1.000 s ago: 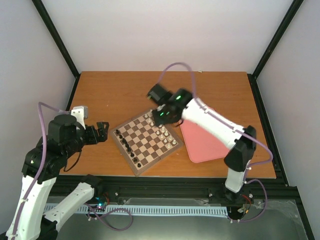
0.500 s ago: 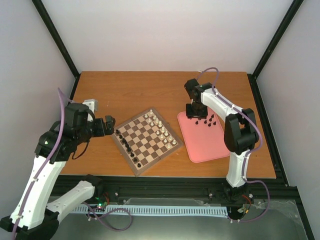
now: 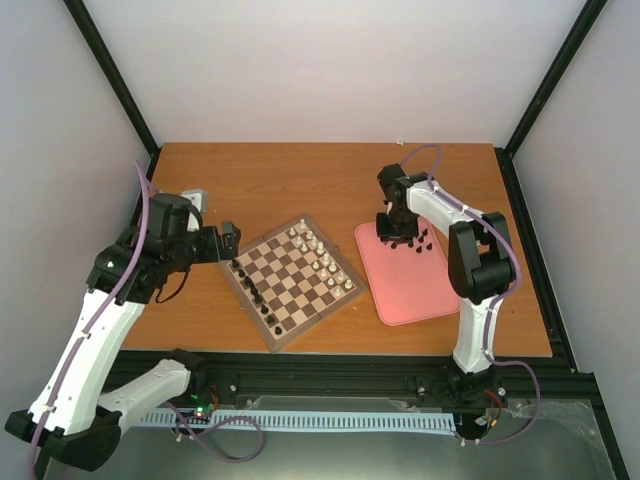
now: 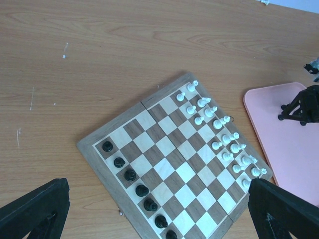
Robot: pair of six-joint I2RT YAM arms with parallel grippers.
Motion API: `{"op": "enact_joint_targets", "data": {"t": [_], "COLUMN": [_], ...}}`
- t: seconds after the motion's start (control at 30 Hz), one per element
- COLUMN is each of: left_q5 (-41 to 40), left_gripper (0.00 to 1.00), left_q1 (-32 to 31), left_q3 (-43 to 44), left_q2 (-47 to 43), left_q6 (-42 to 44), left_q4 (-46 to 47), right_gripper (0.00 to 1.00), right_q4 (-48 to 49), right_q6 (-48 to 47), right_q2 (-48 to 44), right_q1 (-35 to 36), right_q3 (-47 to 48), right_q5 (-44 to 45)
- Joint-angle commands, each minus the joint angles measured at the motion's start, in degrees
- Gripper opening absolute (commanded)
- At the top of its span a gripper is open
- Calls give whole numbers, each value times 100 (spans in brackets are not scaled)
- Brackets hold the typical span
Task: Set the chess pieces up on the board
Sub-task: Pick up the chess piece from the storage box.
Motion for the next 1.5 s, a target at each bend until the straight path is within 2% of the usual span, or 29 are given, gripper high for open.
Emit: {"op": "enact_joint_targets", "data": {"t": [0.0, 0.43, 1.03, 1.3, 1.47], "left_q5": [98, 30, 47, 98, 130], "left_gripper": [100, 100, 100, 100, 100], "left_q1": [21, 21, 21, 21, 23], "left_q3": [85, 99, 38, 41, 43], "left_q2": [53, 125, 14, -160, -296], "left_q6": [-96, -151, -151, -150, -115], "left_q4": [226, 245, 211, 129, 63], "right_gripper": [35, 33, 8, 3, 3], "right_q4": [101, 168, 164, 113, -320], "right_q6": [-146, -216, -234, -124, 104], "right_q2": [209, 432, 408, -317, -890], "right_q1": [-132, -259, -294, -208, 324], "right_q3": [-19, 25, -75, -206, 59], "right_q5": [-6, -134, 1, 281, 480]}}
